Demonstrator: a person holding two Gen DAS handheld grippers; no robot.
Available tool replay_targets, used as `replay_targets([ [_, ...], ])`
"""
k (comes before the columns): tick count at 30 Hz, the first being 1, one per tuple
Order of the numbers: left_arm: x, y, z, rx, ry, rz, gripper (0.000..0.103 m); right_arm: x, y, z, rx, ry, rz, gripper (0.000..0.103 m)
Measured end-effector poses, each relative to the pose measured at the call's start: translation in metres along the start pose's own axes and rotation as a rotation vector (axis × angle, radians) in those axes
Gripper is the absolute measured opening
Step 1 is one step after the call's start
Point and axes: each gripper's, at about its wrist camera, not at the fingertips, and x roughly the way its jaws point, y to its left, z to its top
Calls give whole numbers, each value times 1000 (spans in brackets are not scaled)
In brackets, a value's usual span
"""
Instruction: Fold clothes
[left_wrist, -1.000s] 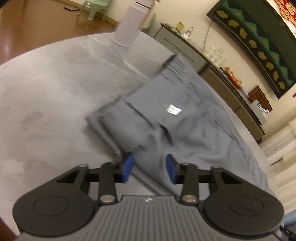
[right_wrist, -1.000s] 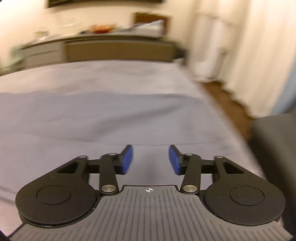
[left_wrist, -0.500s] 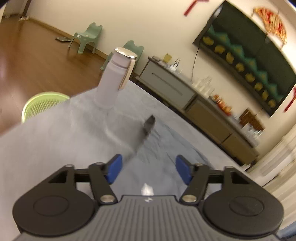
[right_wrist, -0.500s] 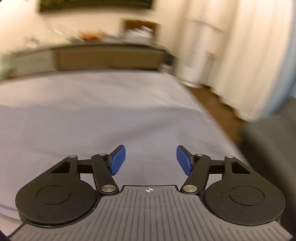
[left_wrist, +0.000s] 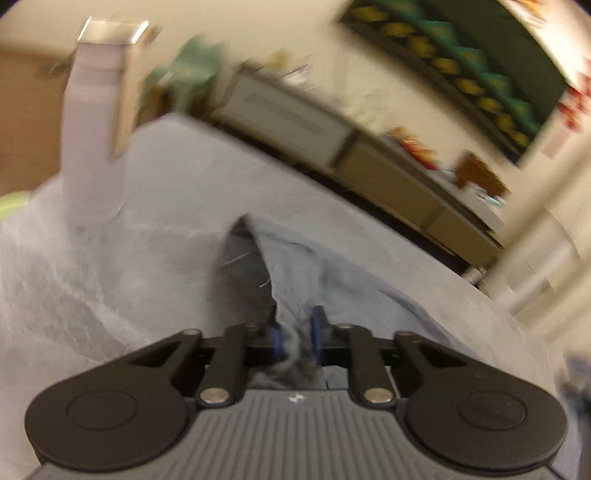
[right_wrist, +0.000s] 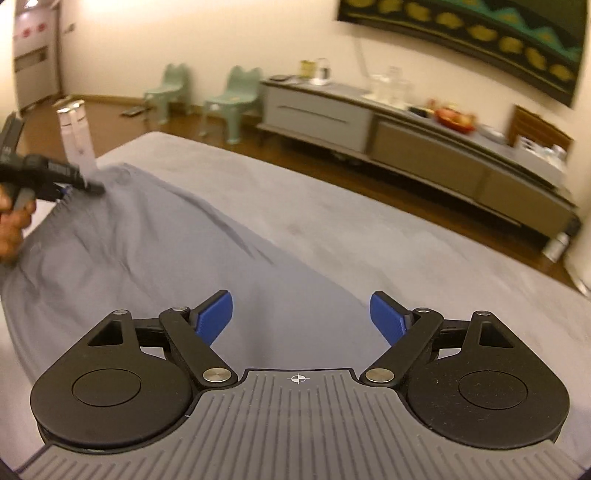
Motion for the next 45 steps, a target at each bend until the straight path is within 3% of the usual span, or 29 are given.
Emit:
replay_targets([
  [3, -41, -19, -32, 195, -48, -84, 11, 41, 22, 59, -20, -17, 47, 86],
  [6, -61, -47, -72, 442, -67, -131, 9, 68, 47, 112, -27, -34, 157, 87],
  [10, -59, -68, -106, 654, -37, -147, 9, 117, 98, 163, -85, 59, 304, 91],
  [12, -57, -79, -122, 759, -21, -154, 10, 146, 131, 174, -165, 167, 372, 91],
  [15, -56, -87, -142, 877, -15, -145, 11, 175, 177, 169, -329, 289, 365, 90],
  [17, -55, -86, -143, 919, -25, -145, 12, 180, 204, 159, -436, 364, 398, 84],
  [18, -55, -86, -143, 915, -29, -146, 13, 180, 215, 156, -470, 397, 452, 79],
  [22, -65, -66, -117, 761, -55, -172, 41, 156, 234, 143, -562, 453, 596, 63],
  [25, -70, -49, -95, 607, -67, -266, 42, 140, 227, 140, -557, 458, 574, 63],
  [26, -75, -47, -93, 599, -77, -274, 44, 135, 223, 141, -535, 452, 557, 63],
  [27, -75, -52, -94, 610, -78, -278, 45, 131, 220, 146, -500, 436, 537, 65],
  [30, -78, -63, -98, 652, -71, -272, 45, 105, 237, 160, -463, 346, 558, 86],
  [33, -81, -67, -105, 680, -51, -269, 45, 84, 280, 155, -555, 333, 596, 89],
  [35, -80, -65, -106, 682, -40, -272, 45, 91, 307, 142, -669, 375, 485, 75],
  [36, -80, -62, -106, 679, -32, -270, 45, 99, 316, 136, -723, 394, 390, 54],
  [37, -81, -57, -107, 675, -26, -268, 45, 106, 322, 132, -758, 403, 317, 40],
  [38, -83, -49, -110, 671, -23, -266, 45, 108, 321, 132, -767, 405, 284, 39],
  [41, -82, -40, -103, 644, -11, -254, 46, 99, 311, 134, -741, 389, 262, 18],
  [45, -75, -18, -89, 569, 1, -227, 51, 68, 283, 144, -626, 300, 287, 7],
])
